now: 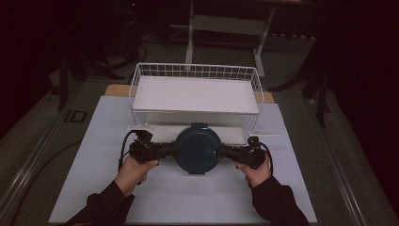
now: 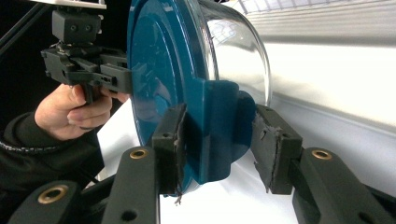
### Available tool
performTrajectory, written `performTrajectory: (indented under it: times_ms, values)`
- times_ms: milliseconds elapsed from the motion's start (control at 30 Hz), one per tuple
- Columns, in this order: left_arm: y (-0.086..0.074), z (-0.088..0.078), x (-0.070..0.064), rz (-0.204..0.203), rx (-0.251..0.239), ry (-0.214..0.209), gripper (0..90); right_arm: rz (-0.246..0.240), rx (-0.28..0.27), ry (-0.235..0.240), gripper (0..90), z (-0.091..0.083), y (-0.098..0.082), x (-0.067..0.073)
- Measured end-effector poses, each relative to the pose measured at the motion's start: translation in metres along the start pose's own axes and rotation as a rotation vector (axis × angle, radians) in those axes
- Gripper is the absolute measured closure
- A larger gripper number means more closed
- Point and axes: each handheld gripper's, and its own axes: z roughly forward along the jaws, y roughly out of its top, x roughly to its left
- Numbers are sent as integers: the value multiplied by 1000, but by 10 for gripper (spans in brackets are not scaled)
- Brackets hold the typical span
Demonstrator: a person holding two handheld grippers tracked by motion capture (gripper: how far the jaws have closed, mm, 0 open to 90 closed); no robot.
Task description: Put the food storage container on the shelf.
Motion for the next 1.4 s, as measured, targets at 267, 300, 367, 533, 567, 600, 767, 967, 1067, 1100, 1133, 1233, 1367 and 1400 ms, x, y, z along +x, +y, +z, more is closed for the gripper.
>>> performTrajectory:
  times_ms: [267, 300, 367, 533, 567, 600, 767, 967, 1067, 1100, 1133, 1233, 1367, 1400]
  values:
    - [-1, 18, 14, -9, -8, 16, 561, -1, 7, -19, 567, 5, 3, -20]
    - [-1, 20, 16, -4, -5, 17, 562, 6, 9, -21, 567, 6, 2, -22]
    - [-1, 24, 21, -10, -5, 17, 561, 10, 14, -26, 567, 8, 1, -27]
    - [-1, 33, 33, 4, -27, 20, 560, -1, 6, -51, 567, 13, 3, -37]
    - [-2, 35, 35, -3, -30, 18, 560, -2, 4, -57, 566, 14, 3, -38]
    - [-3, 37, 37, -2, -36, 18, 560, -10, 4, -65, 566, 15, 5, -40]
    - [-2, 44, 46, -7, -53, 28, 559, -22, -4, -88, 565, 20, 8, -47]
    - [1, 48, 52, -10, -67, 50, 557, -19, -17, -107, 564, 26, 9, -54]
    - [2, 49, 55, -16, -69, 55, 556, -14, -21, -115, 563, 29, 9, -56]
    - [3, 49, 57, -16, -72, 52, 555, -12, -18, -118, 563, 30, 9, -56]
    - [3, 48, 58, -22, -73, 49, 555, -13, -22, -119, 563, 31, 9, -56]
    - [4, 48, 59, -28, -75, 53, 555, -18, -28, -115, 562, 33, 12, -58]
    - [6, 48, 58, -36, -71, 58, 553, 7, -23, -110, 556, 34, 13, -59]
    - [6, 49, 57, -35, -77, 64, 551, 21, -22, -108, 551, 35, 12, -61]
